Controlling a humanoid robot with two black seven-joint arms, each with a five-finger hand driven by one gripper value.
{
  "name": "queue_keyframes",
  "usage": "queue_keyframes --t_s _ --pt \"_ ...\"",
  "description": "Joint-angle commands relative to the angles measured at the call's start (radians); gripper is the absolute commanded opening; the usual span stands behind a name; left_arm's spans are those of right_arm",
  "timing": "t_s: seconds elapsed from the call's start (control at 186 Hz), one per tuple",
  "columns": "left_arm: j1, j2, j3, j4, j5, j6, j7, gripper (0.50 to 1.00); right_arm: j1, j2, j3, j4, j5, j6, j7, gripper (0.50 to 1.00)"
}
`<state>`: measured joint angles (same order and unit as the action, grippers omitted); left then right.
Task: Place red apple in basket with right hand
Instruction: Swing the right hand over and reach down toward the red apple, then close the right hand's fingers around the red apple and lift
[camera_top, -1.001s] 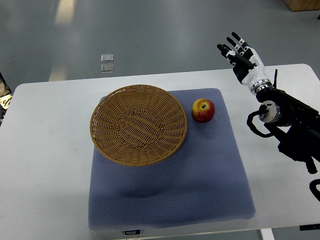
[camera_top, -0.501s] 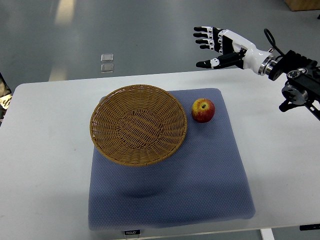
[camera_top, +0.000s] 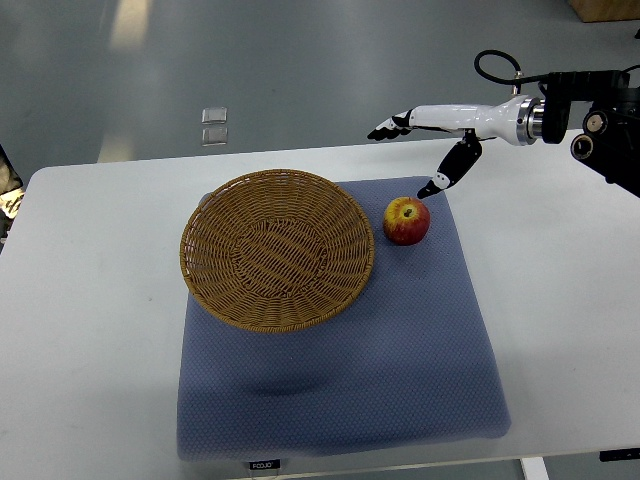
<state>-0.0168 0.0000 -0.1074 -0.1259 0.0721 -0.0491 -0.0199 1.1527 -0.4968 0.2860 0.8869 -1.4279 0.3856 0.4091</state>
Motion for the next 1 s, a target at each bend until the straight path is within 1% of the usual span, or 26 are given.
queue_keyframes --t_s 0.0,0.059,0.113,0.118,0.151,0.199,0.205,0.258,0.452,0.802,0.807,0.85,0.996 --pt "0.000 0.000 0.000 0.000 0.000 0.000 0.000 1.000 0.005 0.026 -0.037 -0.013 -0.105 -0.030 -0.001 0.919" --pt "0.000 0.000 0.000 0.000 0.000 0.000 0.000 1.000 0.007 0.043 -0.076 -0.039 -0.155 -0.062 -0.001 0.919" --pt "0.000 0.000 0.000 0.000 0.000 0.000 0.000 1.000 0.007 0.043 -0.076 -0.039 -0.155 -0.062 -0.001 0.919" --pt "0.000 0.000 0.000 0.000 0.000 0.000 0.000 1.000 0.007 0.055 -0.108 -0.058 -0.172 -0.089 -0.003 0.919" --pt "0.000 0.000 0.000 0.000 0.000 0.000 0.000 1.000 0.007 0.064 -0.126 -0.068 -0.175 -0.103 -0.003 0.919" --pt "0.000 0.000 0.000 0.000 0.000 0.000 0.000 1.000 0.007 0.064 -0.126 -0.068 -0.175 -0.103 -0.003 0.919" --pt "0.000 0.000 0.000 0.000 0.000 0.000 0.000 1.000 0.010 0.072 -0.160 -0.077 -0.180 -0.123 -0.001 0.919" --pt "0.000 0.000 0.000 0.000 0.000 0.000 0.000 1.000 0.024 0.073 -0.189 -0.080 -0.183 -0.137 -0.001 0.919" --pt "0.000 0.000 0.000 0.000 0.000 0.000 0.000 1.000 0.030 0.092 -0.258 -0.080 -0.184 -0.151 0.000 0.919" --pt "0.000 0.000 0.000 0.000 0.000 0.000 0.000 1.000 0.021 0.147 -0.271 -0.117 -0.186 -0.178 -0.001 0.919" --pt "0.000 0.000 0.000 0.000 0.000 0.000 0.000 1.000 0.018 0.155 -0.277 -0.134 -0.189 -0.189 -0.001 0.919" --pt "0.000 0.000 0.000 0.000 0.000 0.000 0.000 1.000 0.016 0.167 -0.283 -0.148 -0.190 -0.206 -0.001 0.919" --pt "0.000 0.000 0.000 0.000 0.000 0.000 0.000 1.000 0.007 0.181 -0.323 -0.184 -0.190 -0.241 -0.001 0.919"
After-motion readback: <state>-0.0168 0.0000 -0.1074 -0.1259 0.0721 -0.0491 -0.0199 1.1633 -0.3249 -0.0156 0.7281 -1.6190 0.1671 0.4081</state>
